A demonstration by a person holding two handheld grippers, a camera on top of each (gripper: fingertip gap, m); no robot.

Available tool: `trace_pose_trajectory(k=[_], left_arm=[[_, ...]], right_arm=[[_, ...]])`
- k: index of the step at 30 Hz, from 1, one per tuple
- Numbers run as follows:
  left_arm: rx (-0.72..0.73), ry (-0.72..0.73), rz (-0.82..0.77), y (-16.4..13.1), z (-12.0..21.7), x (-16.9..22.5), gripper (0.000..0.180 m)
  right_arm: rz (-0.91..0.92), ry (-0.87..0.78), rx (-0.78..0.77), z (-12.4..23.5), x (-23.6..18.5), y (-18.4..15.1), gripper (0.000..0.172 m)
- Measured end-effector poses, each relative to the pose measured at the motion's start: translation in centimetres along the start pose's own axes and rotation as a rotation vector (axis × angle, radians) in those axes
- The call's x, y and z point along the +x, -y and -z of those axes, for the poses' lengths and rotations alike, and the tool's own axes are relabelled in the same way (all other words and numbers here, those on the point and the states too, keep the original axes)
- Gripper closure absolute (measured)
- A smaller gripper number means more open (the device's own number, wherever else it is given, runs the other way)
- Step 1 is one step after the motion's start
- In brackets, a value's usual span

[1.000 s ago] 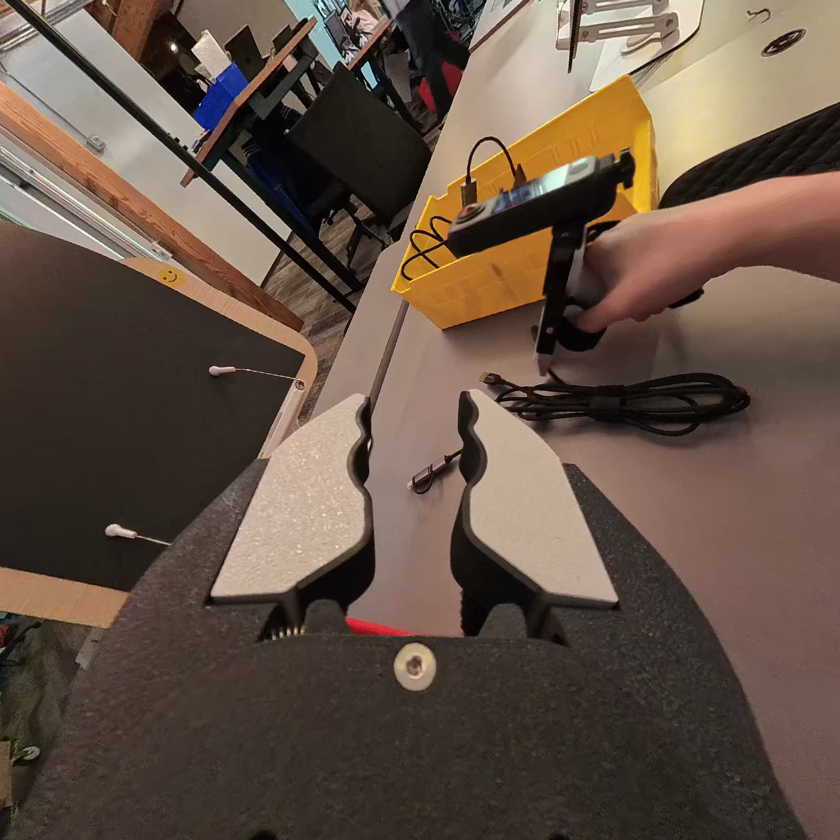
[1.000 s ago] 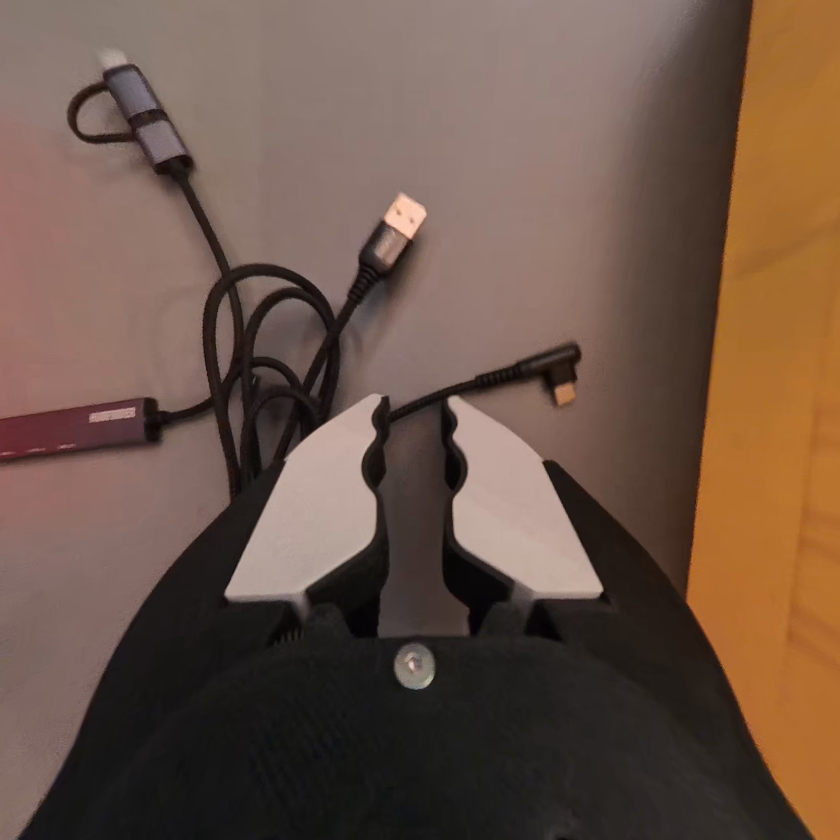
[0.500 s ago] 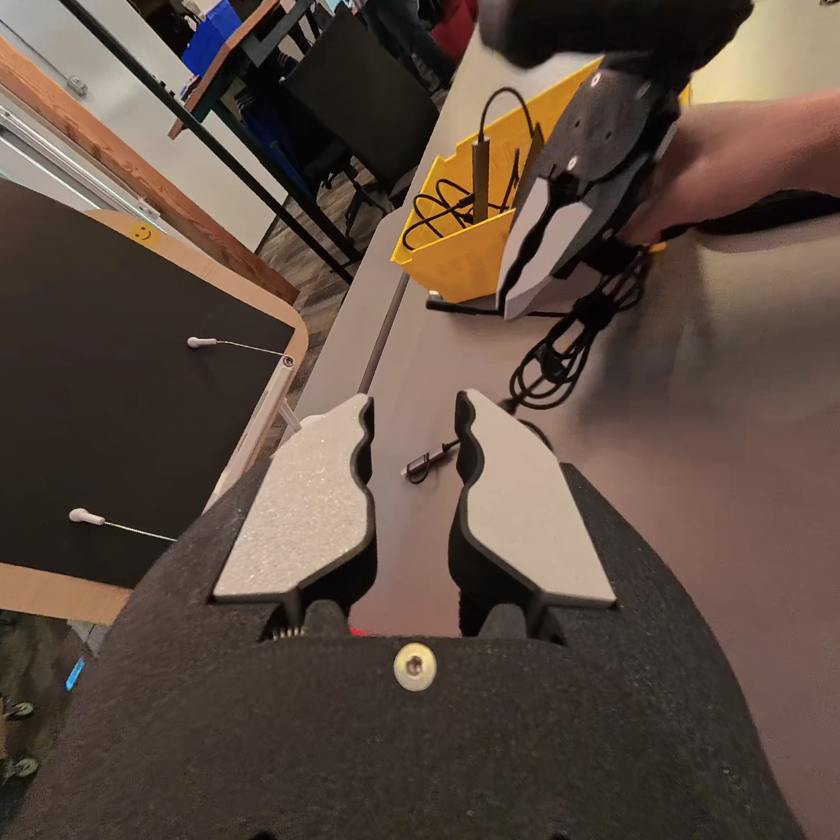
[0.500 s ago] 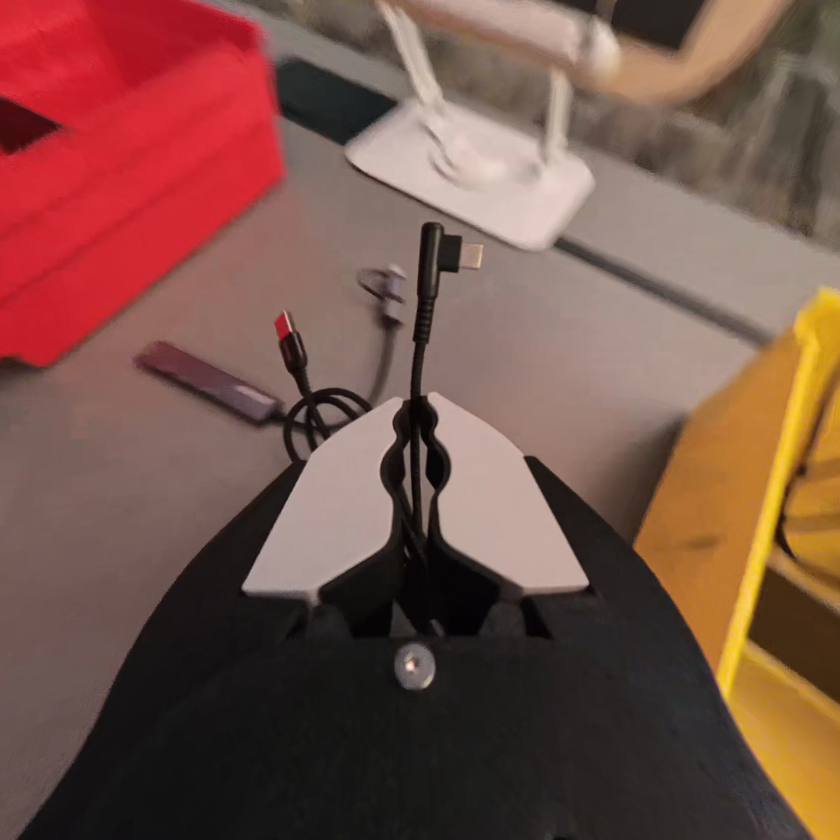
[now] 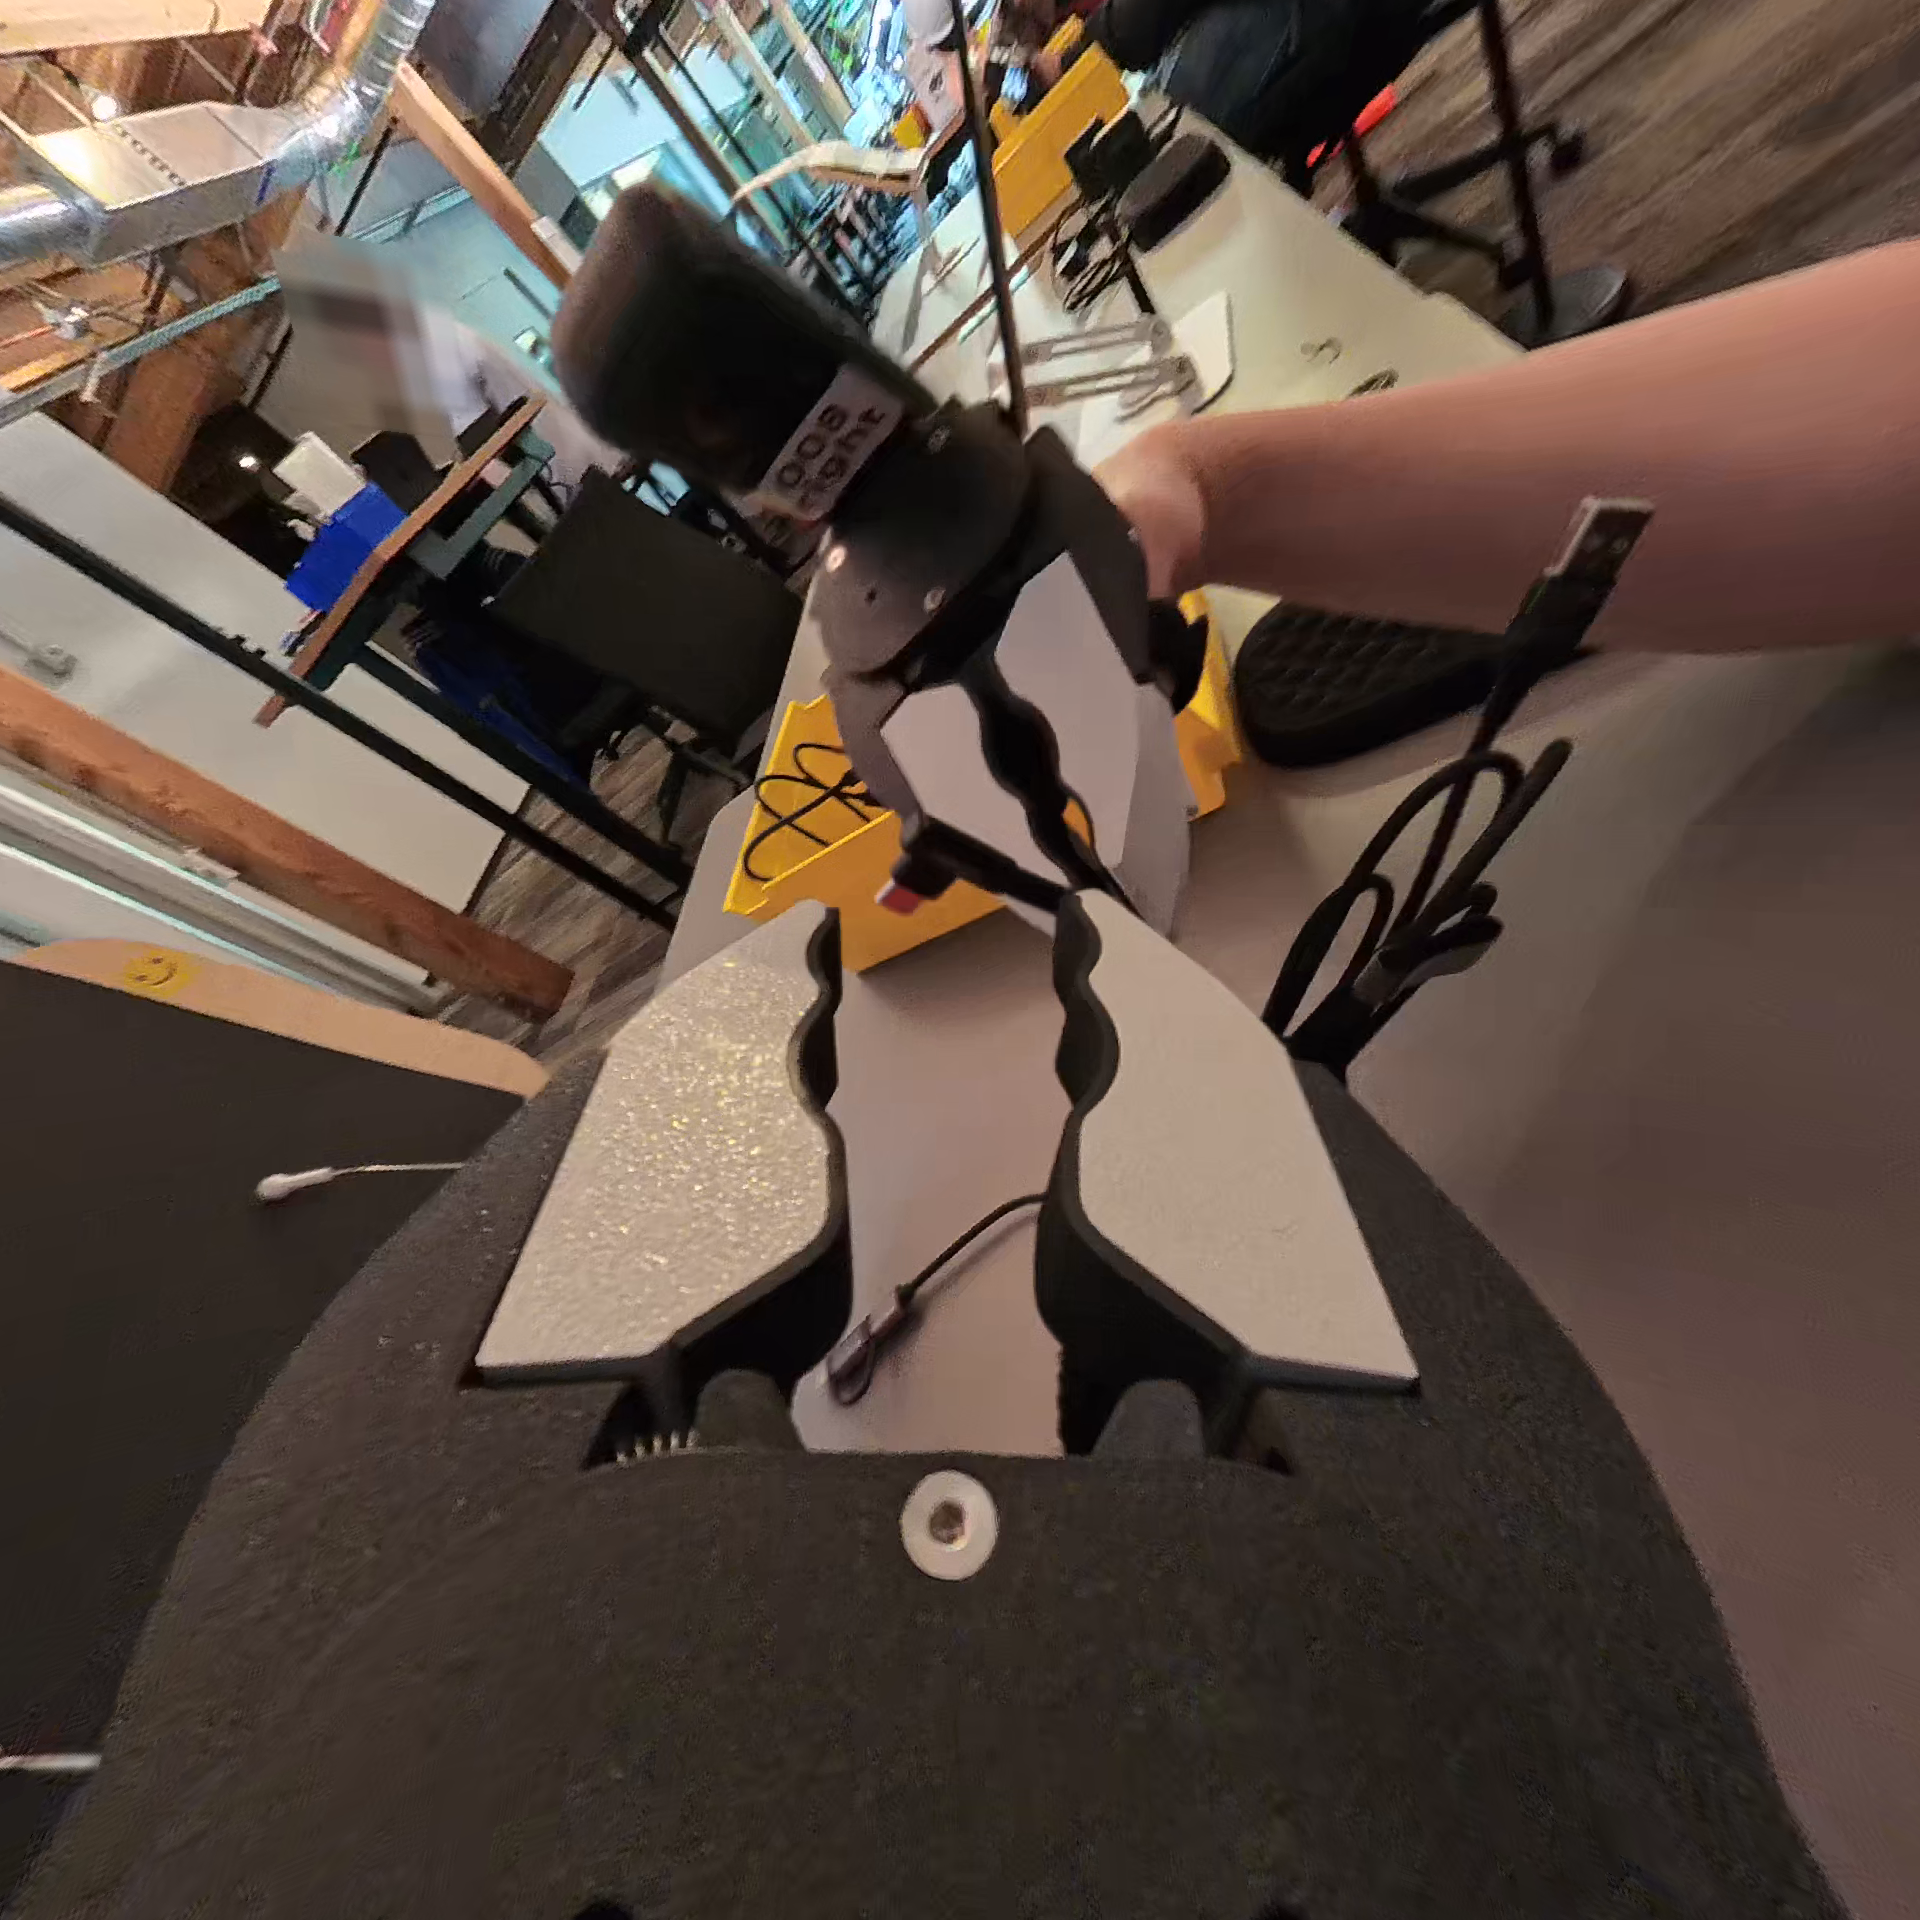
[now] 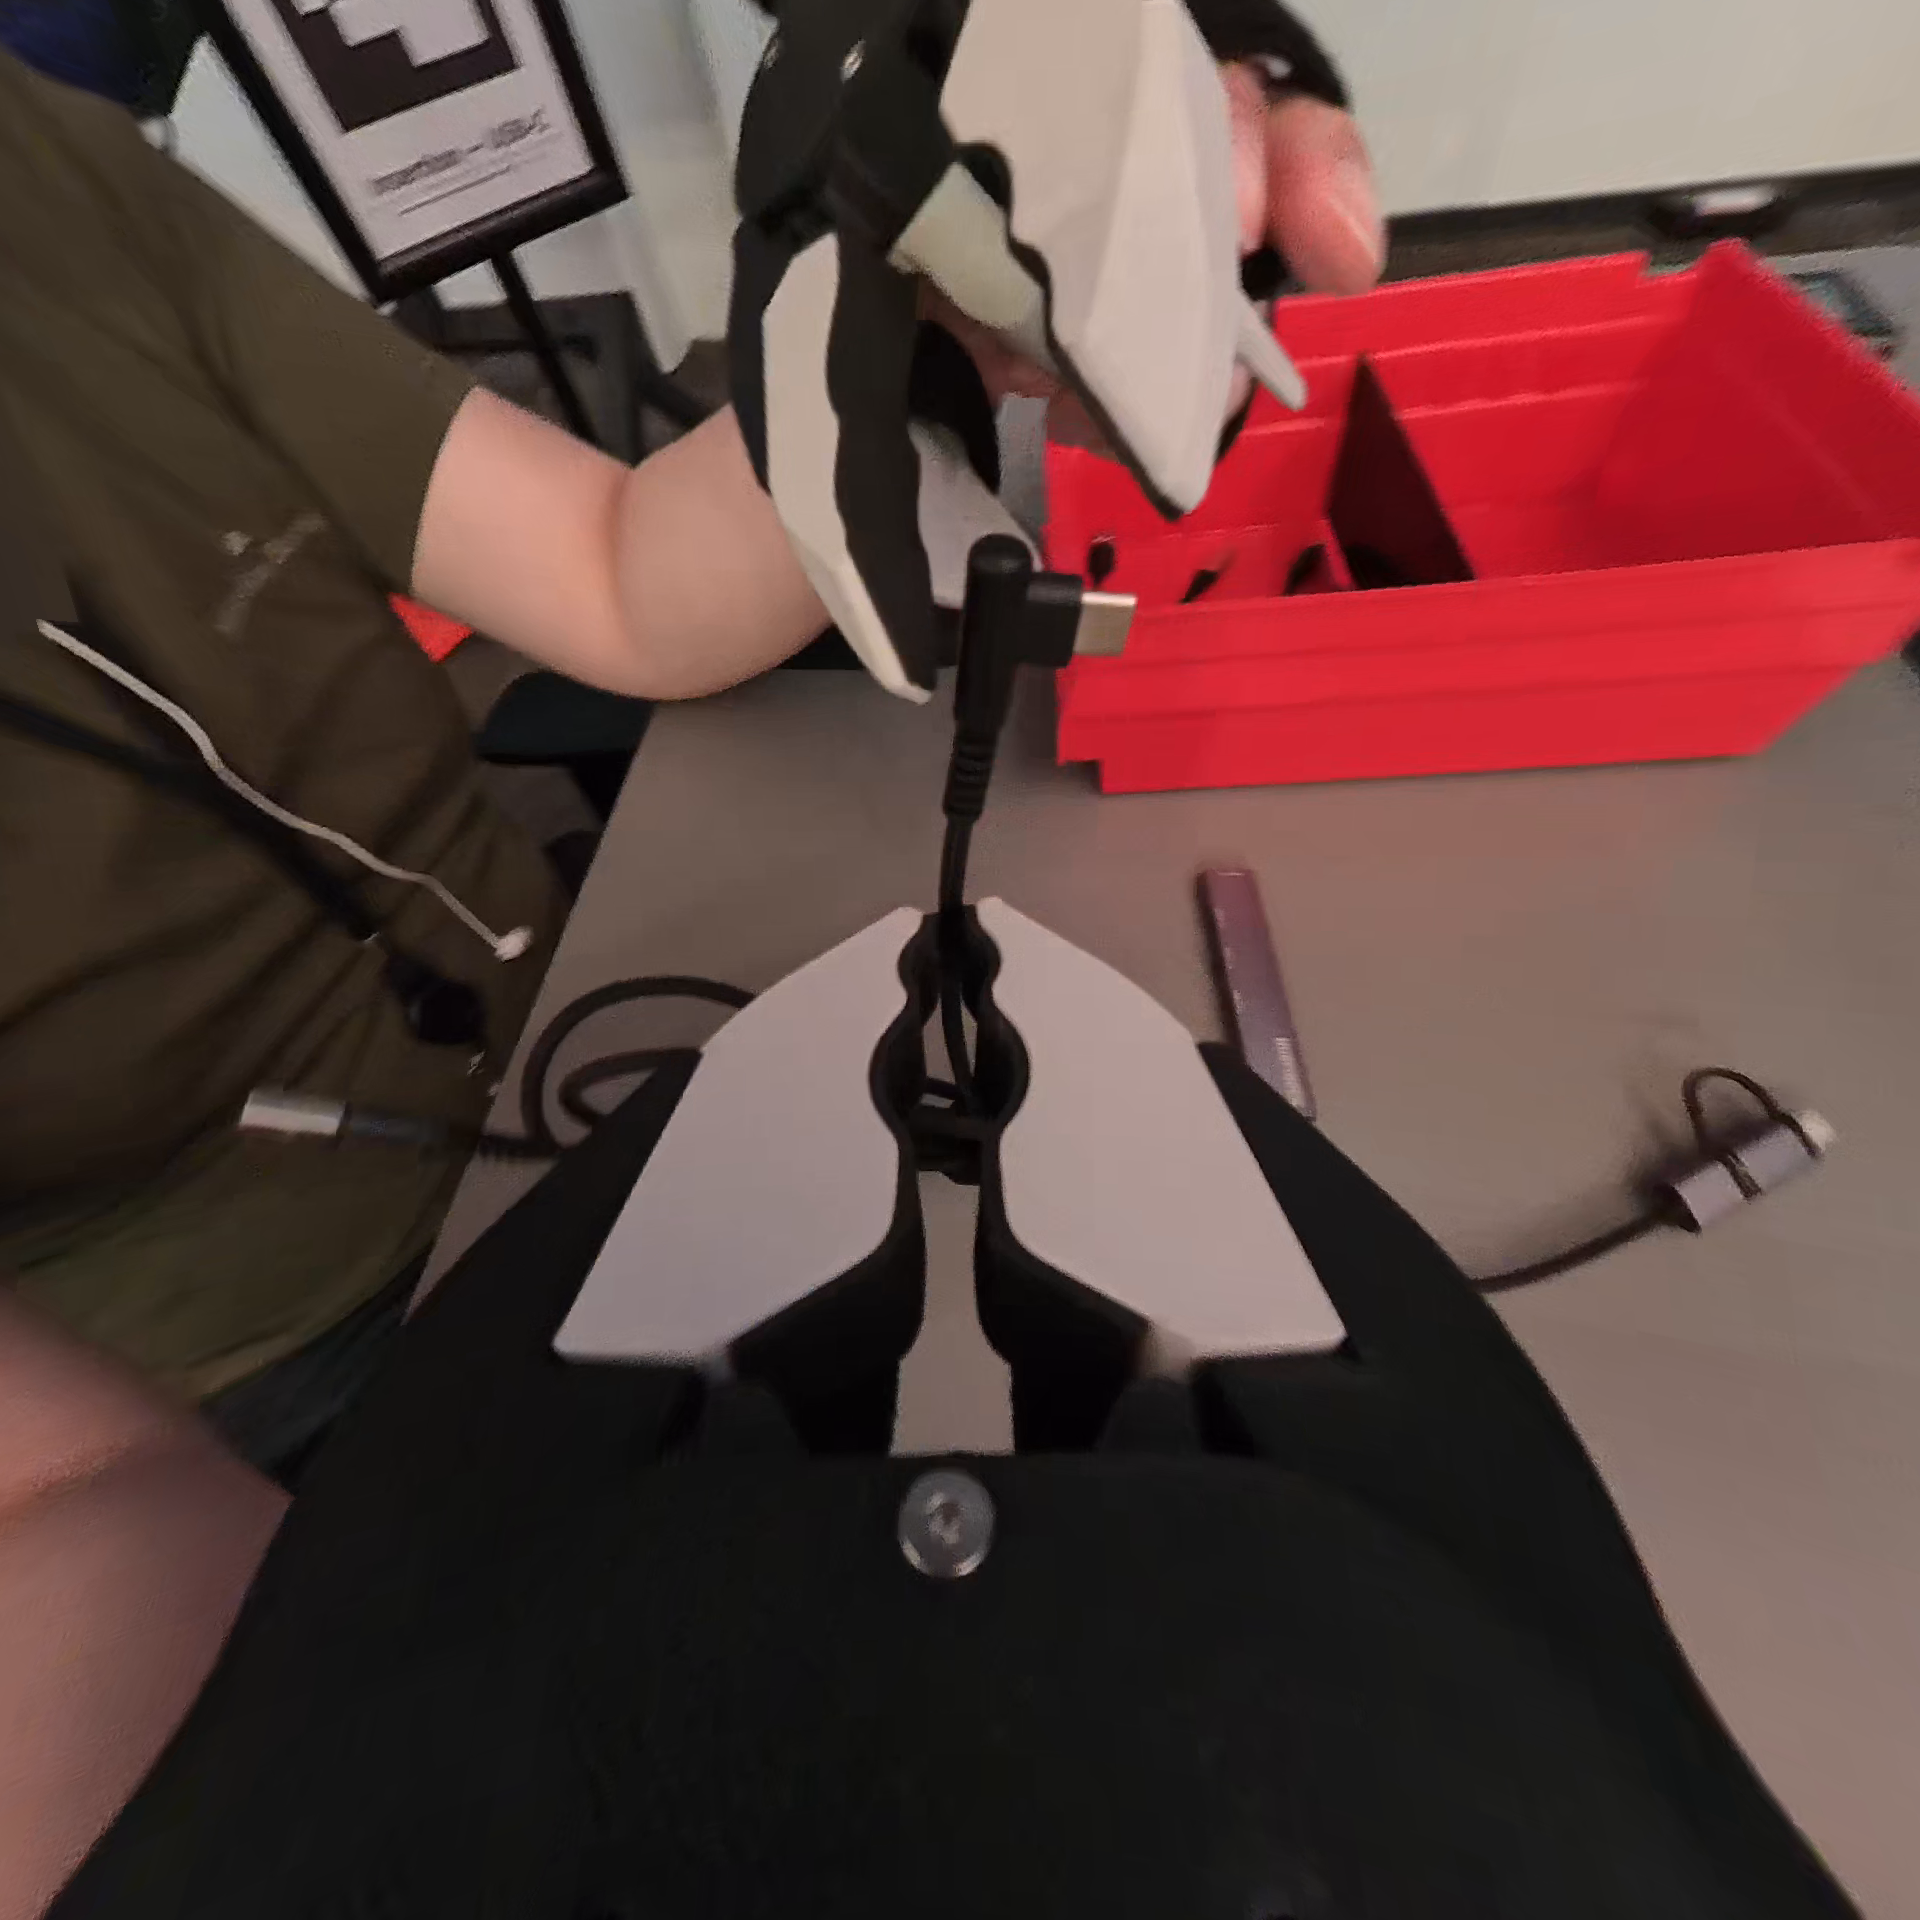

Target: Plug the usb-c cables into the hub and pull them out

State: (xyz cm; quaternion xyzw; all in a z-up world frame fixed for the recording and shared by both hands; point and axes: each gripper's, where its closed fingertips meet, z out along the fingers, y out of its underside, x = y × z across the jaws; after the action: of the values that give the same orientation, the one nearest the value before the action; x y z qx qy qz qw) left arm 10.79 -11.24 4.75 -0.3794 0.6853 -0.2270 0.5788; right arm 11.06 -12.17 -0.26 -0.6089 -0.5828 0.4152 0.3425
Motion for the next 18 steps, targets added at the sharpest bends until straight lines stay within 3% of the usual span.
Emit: trace_pose_trajectory(k=[3, 10, 16, 18], left_arm=[[0.066, -0.045, 0.052, 0.8, 0.5, 0.3, 0.142], [0.191, -0.3, 0.152, 1.8, 2.1, 3.4, 0.149], [0.107, -0.363, 0.149, 0.3, 1.1, 4.7, 0.148], [0.089, -0.38, 0.144, -0.1, 0.6, 5.1, 0.158]], right_arm=[[0.013, 0.098, -0.113, -0.7, -0.9, -0.5, 0.167], [0.075, 0.276, -0.283, -2.2, -3.0, -2.2, 0.167], [0.107, 0.372, -0.279, -2.2, -3.4, -2.2, 0.167], [0.126, 0.391, -0.272, -2.1, -3.6, -2.2, 0.167]])
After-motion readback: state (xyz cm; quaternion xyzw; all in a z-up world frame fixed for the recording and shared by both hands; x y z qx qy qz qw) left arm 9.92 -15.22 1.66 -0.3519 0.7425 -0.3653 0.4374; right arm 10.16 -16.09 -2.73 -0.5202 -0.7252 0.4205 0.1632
